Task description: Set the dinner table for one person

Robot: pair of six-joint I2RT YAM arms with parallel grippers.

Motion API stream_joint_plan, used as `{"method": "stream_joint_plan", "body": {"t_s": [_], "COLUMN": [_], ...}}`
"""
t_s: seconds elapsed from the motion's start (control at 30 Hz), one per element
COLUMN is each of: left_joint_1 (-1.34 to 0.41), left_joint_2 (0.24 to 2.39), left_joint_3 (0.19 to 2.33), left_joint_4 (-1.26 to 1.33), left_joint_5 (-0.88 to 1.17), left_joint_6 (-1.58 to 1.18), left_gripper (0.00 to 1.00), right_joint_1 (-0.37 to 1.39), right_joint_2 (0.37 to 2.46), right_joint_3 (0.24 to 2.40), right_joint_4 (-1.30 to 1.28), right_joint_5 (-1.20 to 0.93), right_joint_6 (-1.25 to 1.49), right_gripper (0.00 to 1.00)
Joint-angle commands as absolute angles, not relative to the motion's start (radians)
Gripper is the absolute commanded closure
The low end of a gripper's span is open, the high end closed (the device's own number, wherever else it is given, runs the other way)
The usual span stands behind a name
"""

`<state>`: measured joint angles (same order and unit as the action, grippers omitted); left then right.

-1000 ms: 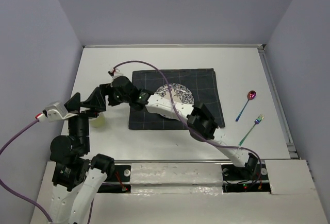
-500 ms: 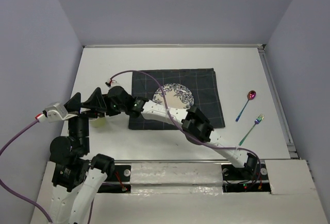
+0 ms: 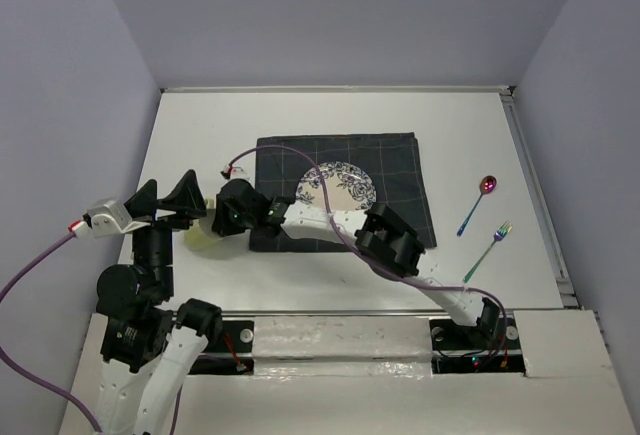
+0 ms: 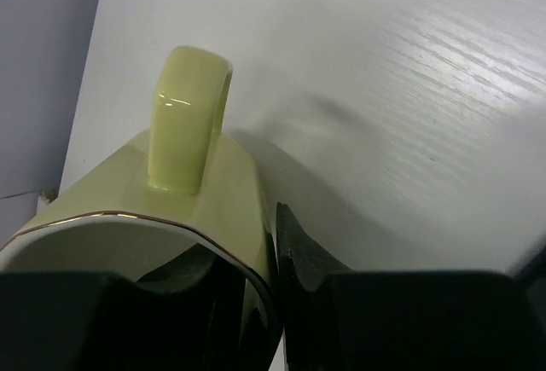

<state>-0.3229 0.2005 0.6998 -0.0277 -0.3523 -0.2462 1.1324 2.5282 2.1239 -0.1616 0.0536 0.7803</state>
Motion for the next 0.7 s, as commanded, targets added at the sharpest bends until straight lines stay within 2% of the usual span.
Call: {"method": "stream_joint_plan", "body": {"t_s": [0.0, 0.2, 0.33, 0.5, 0.67], "left_joint_1": [-0.321, -0.327, -0.336, -0.359, -0.380], "left_joint_2": [0.192, 0.187, 0.183, 0.169, 0.164], "left_joint_3": [0.713, 0.712, 0.709, 0.707, 0.706], "left_joint_4": [0.018, 0.017, 0.017, 0.014, 0.015], "left_joint_5": [-0.356, -0.356, -0.344, -0.330, -0.310], "left_joint_6": [-0.247, -0.242, -0.239, -0.241, -0.238], "left_gripper": [0.01, 0.01, 0.01, 0.01, 0.01], "right_joint_1": [1.144, 1.144, 1.074, 0.878, 0.697], "right_joint_2": [2.392, 2.223, 2.034, 1.762, 1.645], "right_joint_3": [2.059, 1.948, 1.752, 1.487, 1.421], "right_joint_4": [-0.061, -0.029, -0.029, -0.079, -0.199], "right_joint_5": [0.127, 0.296, 0.369, 0.385, 0.425], "right_joint_6": [0.779, 0.667, 0.574, 0.497, 0.382], "right_gripper": [1.00, 1.00, 1.00, 1.00, 1.00]}}
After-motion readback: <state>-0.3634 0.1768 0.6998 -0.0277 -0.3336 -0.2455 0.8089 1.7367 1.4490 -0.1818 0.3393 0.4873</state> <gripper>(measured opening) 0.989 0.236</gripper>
